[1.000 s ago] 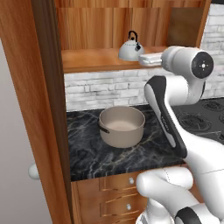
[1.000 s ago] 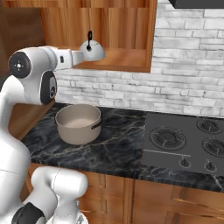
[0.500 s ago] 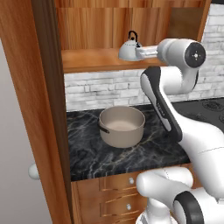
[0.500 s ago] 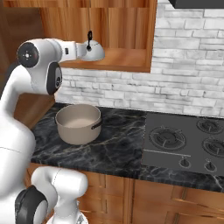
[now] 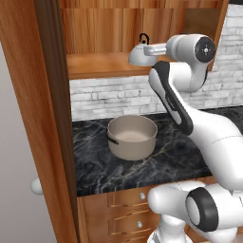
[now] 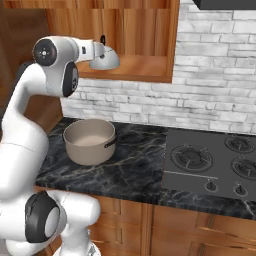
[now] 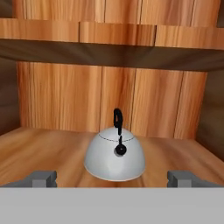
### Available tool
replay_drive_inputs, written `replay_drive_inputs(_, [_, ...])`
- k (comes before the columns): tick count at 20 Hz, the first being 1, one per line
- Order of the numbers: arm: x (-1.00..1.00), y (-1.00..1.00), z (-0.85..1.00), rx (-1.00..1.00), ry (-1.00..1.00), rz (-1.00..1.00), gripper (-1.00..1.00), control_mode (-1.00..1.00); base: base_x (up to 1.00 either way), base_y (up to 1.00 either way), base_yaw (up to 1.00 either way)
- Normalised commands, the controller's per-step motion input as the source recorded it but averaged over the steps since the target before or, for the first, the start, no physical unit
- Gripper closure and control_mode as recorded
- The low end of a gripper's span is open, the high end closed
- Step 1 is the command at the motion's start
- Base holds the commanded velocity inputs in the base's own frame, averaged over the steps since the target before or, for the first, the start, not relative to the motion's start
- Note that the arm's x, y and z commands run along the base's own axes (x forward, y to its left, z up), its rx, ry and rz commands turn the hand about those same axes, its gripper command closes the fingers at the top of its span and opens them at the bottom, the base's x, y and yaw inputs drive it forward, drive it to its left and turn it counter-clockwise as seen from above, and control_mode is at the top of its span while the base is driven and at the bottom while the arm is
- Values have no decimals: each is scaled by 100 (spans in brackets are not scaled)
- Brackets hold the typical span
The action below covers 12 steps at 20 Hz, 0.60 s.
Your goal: Pick the kettle from the cabinet and place it on a stove burner. Then pick the pot from the counter and place it on another stove burner. Finally, turn both burners on.
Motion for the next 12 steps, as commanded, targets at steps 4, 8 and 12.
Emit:
replay_drive_inputs(4, [38,-8,0,0,0,2,-100,-100,0,0,0])
replay_drive_inputs(8, [36,-8,1,0,0,2,-100,-100,0,0,0])
replay_drive_inputs(12, [36,-5,5,0,0,2,-100,-100,0,0,0])
